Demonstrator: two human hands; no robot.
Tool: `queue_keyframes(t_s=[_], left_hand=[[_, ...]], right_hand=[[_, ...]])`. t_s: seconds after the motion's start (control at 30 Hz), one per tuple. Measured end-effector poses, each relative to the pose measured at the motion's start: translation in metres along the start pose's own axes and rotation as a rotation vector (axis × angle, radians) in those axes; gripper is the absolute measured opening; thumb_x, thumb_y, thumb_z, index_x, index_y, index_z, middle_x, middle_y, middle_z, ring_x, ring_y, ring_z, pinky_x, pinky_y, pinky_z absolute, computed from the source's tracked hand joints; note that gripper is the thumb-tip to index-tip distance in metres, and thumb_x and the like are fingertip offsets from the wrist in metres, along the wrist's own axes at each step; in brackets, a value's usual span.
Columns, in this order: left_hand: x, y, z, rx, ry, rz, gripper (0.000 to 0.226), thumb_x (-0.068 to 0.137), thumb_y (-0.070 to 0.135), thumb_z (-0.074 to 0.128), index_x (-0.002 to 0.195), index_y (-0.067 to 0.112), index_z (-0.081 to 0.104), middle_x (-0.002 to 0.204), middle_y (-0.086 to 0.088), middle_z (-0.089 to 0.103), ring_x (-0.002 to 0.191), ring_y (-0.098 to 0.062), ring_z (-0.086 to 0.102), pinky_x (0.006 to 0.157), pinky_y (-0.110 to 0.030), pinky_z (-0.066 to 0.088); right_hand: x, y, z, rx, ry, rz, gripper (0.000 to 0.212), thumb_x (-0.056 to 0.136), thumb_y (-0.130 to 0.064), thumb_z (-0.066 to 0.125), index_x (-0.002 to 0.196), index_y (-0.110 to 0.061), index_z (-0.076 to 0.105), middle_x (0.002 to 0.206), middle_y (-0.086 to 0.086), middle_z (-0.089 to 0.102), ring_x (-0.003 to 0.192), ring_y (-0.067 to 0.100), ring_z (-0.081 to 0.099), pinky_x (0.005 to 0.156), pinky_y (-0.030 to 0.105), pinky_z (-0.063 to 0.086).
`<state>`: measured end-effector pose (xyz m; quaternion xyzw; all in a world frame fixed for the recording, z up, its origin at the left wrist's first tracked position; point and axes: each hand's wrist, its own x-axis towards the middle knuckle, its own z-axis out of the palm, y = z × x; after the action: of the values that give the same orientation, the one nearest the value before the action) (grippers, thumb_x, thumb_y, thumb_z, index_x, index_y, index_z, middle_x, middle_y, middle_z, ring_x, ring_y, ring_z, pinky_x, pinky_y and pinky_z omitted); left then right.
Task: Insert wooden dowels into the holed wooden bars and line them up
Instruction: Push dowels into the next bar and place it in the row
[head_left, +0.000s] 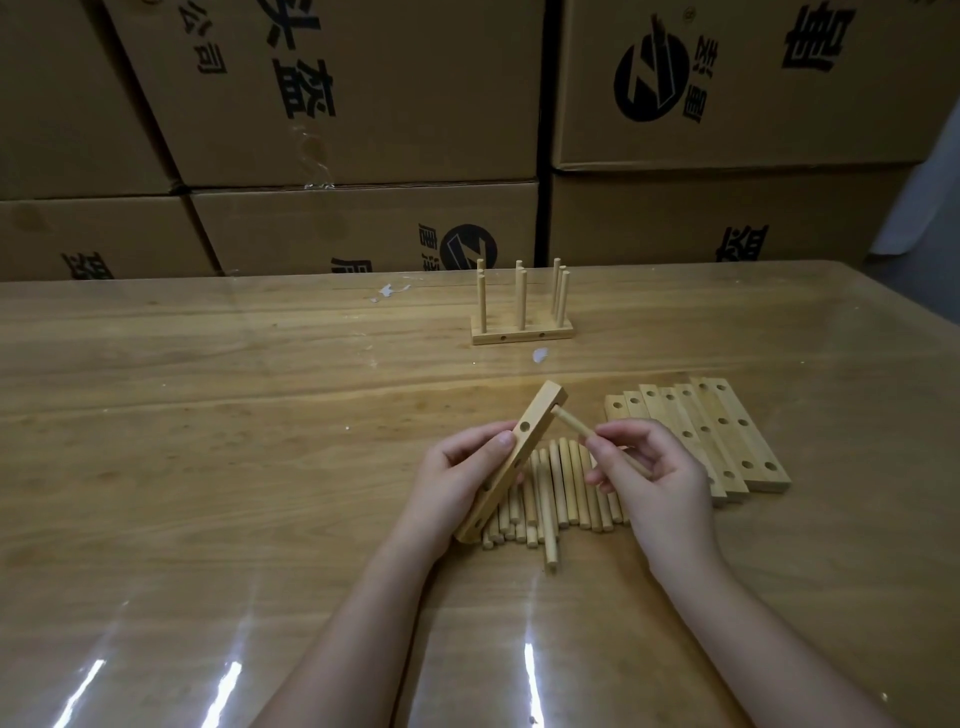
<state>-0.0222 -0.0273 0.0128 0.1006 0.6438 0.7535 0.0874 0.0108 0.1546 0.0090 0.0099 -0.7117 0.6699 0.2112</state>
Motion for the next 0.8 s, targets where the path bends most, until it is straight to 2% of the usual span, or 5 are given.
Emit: queue_keyframes(t_s=[0.17, 0.37, 0.47, 0.6, 0.8], left_hand=[[0.0003, -0.0011, 0.0014, 0.03, 0.005, 0.0, 0.03, 0.076, 0.036, 0.067, 0.102, 0.025, 0.076, 0.08, -0.004, 0.074, 0.069, -0.012, 0.069, 0.06, -0.02, 0.052], [0.0, -0.0021, 0.0024, 0.119, 0.008, 0.039, 0.031, 0.077, 0.039, 0.065, 0.104, 0.027, 0.074, 0.088, -0.003, 0.075, 0.075, -0.01, 0.069, 0.065, -0.019, 0.052], [-0.0002, -0.0027, 0.0032, 0.163, 0.011, 0.059, 0.027, 0.078, 0.039, 0.064, 0.102, 0.03, 0.073, 0.094, 0.002, 0.075, 0.08, -0.009, 0.07, 0.069, -0.017, 0.051], [0.001, -0.0049, 0.0039, 0.264, 0.028, 0.086, 0.02, 0.088, 0.03, 0.063, 0.106, 0.03, 0.073, 0.102, 0.013, 0.073, 0.098, -0.004, 0.066, 0.084, -0.019, 0.051], [-0.0009, -0.0019, 0.0075, 0.335, 0.017, 0.135, 0.02, 0.089, 0.024, 0.064, 0.101, 0.039, 0.071, 0.098, 0.022, 0.072, 0.097, 0.004, 0.064, 0.084, -0.012, 0.048]], right_hand=[[0.0004, 0.0025, -0.0009, -0.04, 0.015, -0.012, 0.015, 0.082, -0.017, 0.068, 0.083, -0.032, 0.065, 0.081, -0.006, 0.069, 0.064, 0.011, 0.067, 0.059, 0.019, 0.053], [0.0005, 0.0037, -0.0017, -0.131, 0.029, -0.044, 0.016, 0.083, -0.016, 0.067, 0.084, -0.031, 0.063, 0.082, -0.014, 0.066, 0.063, 0.006, 0.065, 0.058, 0.015, 0.051], [-0.0007, 0.0033, -0.0018, -0.191, 0.043, -0.093, 0.017, 0.083, -0.014, 0.067, 0.085, -0.03, 0.063, 0.082, -0.017, 0.065, 0.062, 0.003, 0.063, 0.058, 0.01, 0.048], [-0.0015, 0.0028, -0.0024, -0.256, 0.066, -0.159, 0.015, 0.082, -0.011, 0.067, 0.087, -0.025, 0.064, 0.078, -0.012, 0.065, 0.063, 0.002, 0.063, 0.058, 0.009, 0.047], [-0.0033, 0.0026, -0.0018, -0.347, 0.082, -0.256, 0.008, 0.081, -0.007, 0.068, 0.085, -0.014, 0.065, 0.072, -0.009, 0.062, 0.064, 0.001, 0.062, 0.059, 0.005, 0.044]])
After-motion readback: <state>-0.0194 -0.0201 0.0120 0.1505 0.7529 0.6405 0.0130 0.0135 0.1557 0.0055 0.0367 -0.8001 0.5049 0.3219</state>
